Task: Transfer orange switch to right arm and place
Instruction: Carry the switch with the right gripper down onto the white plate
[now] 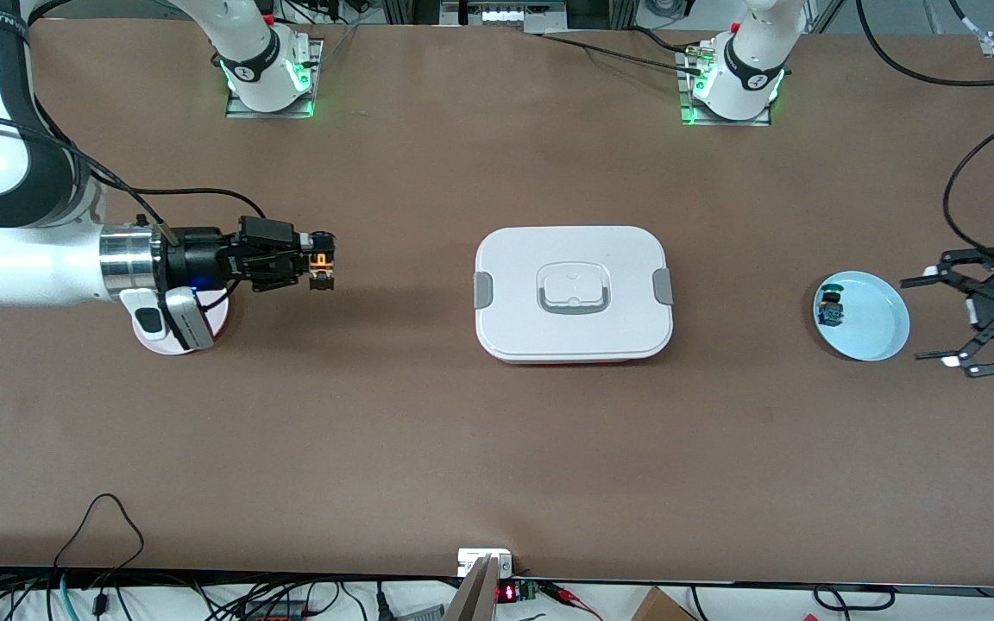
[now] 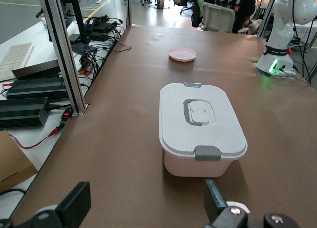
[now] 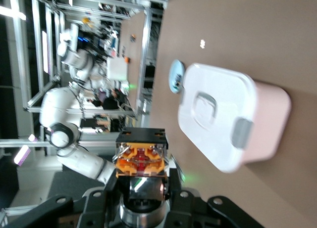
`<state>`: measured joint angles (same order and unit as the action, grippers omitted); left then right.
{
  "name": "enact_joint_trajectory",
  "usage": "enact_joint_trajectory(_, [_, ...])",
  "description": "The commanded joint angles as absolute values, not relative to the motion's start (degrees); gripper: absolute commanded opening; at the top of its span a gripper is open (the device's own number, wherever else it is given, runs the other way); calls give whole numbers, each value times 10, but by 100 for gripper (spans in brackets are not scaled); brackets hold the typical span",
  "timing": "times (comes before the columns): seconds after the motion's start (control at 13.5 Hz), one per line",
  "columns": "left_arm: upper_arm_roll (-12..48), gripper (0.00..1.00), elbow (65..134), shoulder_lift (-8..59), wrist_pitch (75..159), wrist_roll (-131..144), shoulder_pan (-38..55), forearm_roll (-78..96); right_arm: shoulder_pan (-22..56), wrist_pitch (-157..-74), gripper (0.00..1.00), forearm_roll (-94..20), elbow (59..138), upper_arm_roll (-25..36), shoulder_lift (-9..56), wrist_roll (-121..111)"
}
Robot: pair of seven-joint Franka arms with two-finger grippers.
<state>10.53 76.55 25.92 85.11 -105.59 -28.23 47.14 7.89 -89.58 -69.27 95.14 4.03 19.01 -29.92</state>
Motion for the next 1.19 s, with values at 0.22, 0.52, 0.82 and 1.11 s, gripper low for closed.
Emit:
enact_joint_trajectory(0.22, [-69, 100, 809, 113, 918, -851, -113, 329, 50, -851, 0, -526, 952, 46, 172, -363])
enact_joint_trajectory(0.52, [-80, 100, 842, 41, 973, -527, -15, 130, 49, -867, 0, -351, 955, 46, 173, -487])
enact_joint_trajectory(0.82, [-77, 100, 875, 18, 1001, -298, 39, 43, 42, -906, 0, -163, 964, 46, 175, -581])
enact_joint_trajectory(1.11, [-60, 100, 892, 25, 976, -123, 32, 40, 25, -1001, 0, -20, 999, 46, 175, -715])
